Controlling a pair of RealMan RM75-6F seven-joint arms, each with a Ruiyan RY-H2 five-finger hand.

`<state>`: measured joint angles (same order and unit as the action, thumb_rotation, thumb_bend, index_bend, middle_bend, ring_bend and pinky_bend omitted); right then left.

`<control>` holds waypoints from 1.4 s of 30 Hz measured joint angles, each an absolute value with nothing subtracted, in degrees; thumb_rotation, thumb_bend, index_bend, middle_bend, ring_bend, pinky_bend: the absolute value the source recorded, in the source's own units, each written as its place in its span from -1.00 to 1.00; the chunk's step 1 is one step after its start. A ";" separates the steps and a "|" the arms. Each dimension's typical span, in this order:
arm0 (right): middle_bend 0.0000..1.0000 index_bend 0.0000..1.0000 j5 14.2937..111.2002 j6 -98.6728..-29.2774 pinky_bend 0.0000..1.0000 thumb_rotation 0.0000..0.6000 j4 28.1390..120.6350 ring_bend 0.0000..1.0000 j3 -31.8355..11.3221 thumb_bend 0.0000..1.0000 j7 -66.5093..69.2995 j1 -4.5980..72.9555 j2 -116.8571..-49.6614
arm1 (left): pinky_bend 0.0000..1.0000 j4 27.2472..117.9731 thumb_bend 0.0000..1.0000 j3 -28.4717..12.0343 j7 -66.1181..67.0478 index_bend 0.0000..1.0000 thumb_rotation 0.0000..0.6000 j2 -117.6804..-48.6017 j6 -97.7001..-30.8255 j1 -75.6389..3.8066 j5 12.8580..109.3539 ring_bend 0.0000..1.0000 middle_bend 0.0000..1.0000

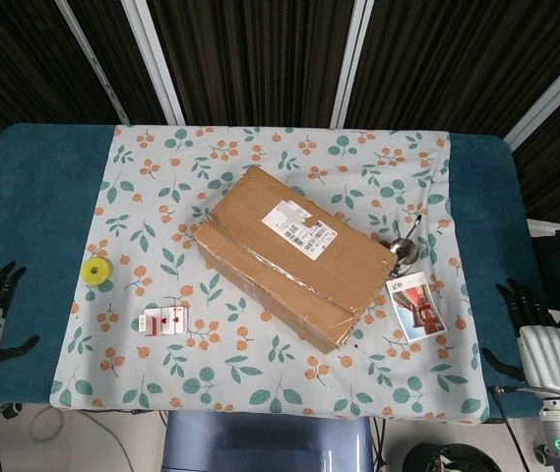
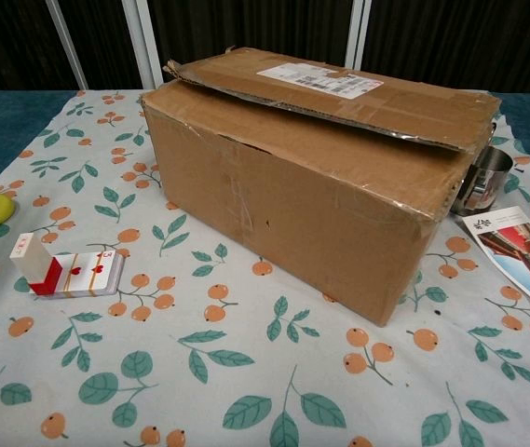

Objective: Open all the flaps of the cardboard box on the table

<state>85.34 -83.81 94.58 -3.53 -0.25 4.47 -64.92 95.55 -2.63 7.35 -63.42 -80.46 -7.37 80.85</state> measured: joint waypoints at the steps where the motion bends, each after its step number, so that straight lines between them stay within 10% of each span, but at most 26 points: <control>1: -1.00 -1.00 85.35 -83.82 -0.52 1.00 94.57 -1.00 -3.54 -0.44 -0.25 4.47 -64.92 | -1.00 95.53 -0.76 -2.63 7.35 -1.00 1.00 -63.42 -80.48 -7.37 80.88 -1.00 -1.00; 42: -1.00 -1.00 82.21 -82.37 -0.52 1.00 94.64 -1.00 -4.67 -0.44 1.00 4.86 -66.06 | -1.00 96.77 -0.76 -5.12 12.65 -1.00 1.00 -64.79 -80.83 -9.22 79.48 -1.00 -1.00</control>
<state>82.21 -82.37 94.64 -4.67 1.00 4.86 -66.06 96.77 -5.12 12.65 -64.79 -80.83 -9.22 79.48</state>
